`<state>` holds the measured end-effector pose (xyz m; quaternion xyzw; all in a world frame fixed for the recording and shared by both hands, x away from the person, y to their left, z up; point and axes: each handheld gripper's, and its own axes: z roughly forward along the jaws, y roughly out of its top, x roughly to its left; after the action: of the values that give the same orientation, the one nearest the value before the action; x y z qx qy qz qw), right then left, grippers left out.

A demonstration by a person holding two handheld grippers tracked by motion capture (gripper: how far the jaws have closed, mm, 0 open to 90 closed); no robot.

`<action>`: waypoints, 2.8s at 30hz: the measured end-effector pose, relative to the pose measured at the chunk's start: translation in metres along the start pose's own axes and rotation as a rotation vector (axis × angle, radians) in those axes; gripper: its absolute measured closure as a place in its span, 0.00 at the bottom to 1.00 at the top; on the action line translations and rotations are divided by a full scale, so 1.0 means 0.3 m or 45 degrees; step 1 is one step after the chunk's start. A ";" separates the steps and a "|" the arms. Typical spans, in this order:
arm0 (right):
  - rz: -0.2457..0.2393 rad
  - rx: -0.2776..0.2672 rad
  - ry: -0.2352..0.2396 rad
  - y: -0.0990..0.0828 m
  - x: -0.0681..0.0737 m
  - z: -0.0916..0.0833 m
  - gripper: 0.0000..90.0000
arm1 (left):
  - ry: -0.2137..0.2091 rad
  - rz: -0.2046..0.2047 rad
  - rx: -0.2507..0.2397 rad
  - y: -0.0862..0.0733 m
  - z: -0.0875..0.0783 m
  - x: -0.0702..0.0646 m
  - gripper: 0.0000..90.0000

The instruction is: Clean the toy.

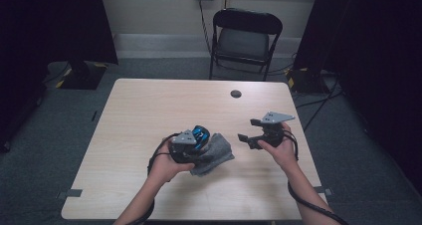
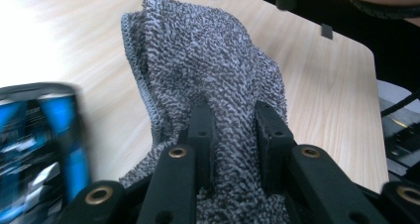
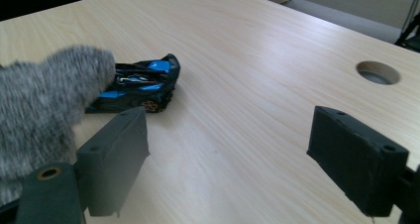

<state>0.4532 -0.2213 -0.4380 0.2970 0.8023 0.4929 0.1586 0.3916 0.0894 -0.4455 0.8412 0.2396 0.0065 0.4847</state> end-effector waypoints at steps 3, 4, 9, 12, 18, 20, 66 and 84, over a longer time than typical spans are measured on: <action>0.030 -0.013 -0.018 -0.021 -0.022 -0.026 0.16 | -0.035 0.016 0.027 0.012 0.065 -0.010 0.81; 0.038 -0.013 -0.023 -0.029 -0.029 -0.035 0.17 | -0.046 0.020 0.034 0.016 0.086 -0.015 0.81; 0.060 -0.025 -0.043 -0.056 -0.048 -0.072 0.17 | -0.096 0.037 0.090 0.030 0.190 -0.030 0.80; 0.066 -0.022 -0.042 -0.067 -0.051 -0.086 0.16 | -0.117 0.057 0.121 0.037 0.239 -0.035 0.80; 0.060 -0.017 -0.037 -0.078 -0.043 -0.096 0.16 | -0.141 0.085 0.158 0.031 0.277 -0.037 0.72; 0.059 -0.014 -0.034 -0.082 -0.039 -0.096 0.16 | -0.124 0.096 0.155 0.027 0.276 -0.038 0.63; -0.069 0.184 0.214 -0.201 0.144 -0.062 0.46 | 0.333 0.008 -0.031 0.049 0.063 0.102 0.29; -0.072 0.245 0.194 -0.235 0.146 -0.030 0.48 | 0.497 -0.154 0.111 -0.003 0.053 0.258 0.20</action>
<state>0.3918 -0.2236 -0.4946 0.2500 0.8637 0.4300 0.0817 0.4637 0.1085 -0.4720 0.8282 0.3792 0.1299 0.3917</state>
